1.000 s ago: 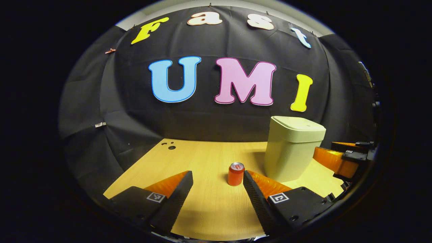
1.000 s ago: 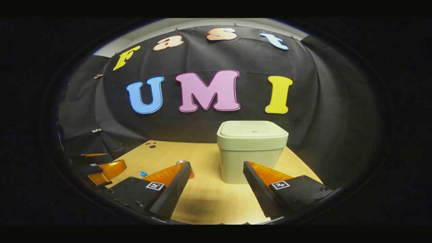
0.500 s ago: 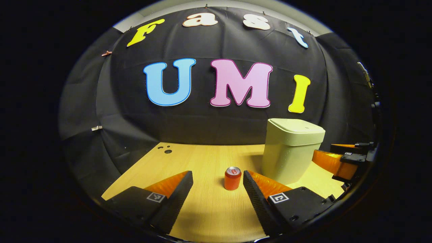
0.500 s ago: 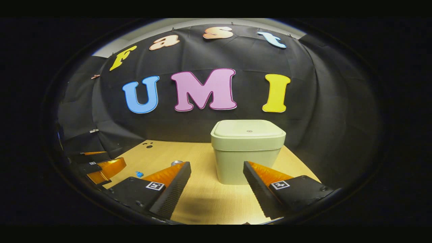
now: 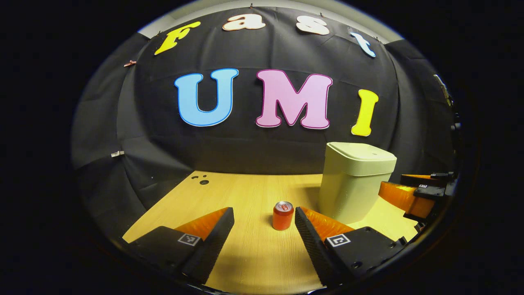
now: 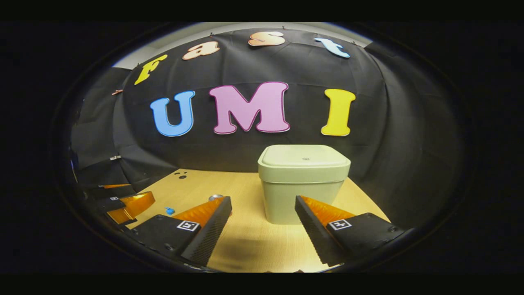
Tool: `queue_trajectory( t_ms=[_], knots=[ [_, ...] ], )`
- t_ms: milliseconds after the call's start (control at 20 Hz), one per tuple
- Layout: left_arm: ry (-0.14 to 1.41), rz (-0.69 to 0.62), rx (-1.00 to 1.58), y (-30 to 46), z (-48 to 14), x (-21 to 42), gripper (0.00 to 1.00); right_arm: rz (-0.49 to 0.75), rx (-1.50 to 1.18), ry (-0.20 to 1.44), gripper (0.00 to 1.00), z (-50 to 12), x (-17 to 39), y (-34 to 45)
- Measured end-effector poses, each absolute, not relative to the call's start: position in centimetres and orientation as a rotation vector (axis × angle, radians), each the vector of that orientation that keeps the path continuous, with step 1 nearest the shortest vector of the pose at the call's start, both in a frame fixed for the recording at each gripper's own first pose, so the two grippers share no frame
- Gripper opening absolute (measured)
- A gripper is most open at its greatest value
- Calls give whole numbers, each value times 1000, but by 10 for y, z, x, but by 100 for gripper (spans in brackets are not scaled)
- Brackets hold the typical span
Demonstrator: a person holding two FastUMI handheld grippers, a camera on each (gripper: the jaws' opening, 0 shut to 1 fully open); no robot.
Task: Press the lid of the desktop garbage bin to open it, pick up the crumpled paper on the desktop and throw it into the bin, then pick up the pop can on the desktop and drop it into the bin, and finally close the garbage bin lid.
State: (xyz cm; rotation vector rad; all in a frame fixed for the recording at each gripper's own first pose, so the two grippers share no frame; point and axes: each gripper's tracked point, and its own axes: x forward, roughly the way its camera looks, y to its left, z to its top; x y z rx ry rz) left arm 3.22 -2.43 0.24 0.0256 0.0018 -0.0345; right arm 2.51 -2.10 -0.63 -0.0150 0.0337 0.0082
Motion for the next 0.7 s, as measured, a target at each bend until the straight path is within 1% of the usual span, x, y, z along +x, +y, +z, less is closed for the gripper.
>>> queue_trajectory(
  t_ms=[300,350,400,450,500,650,700],
  knots=[
    [5,-44,43,-28,0,32,96,27,-22,43,98,-10,22,-15],
    [8,-44,41,-27,-1,32,96,28,-26,41,96,-8,22,-14],
    [11,-44,40,-27,-2,31,96,29,-31,39,89,-8,21,-13],
    [14,-44,38,-27,-3,32,96,31,-35,39,85,-9,21,-13],
    [16,-43,37,-27,-3,32,96,33,-39,41,76,-9,20,-12],
    [19,-47,39,-30,-4,33,96,36,-44,48,64,-11,19,-12],
    [20,-48,41,-31,-4,33,96,38,-45,50,54,-12,18,-13]
  ],
)
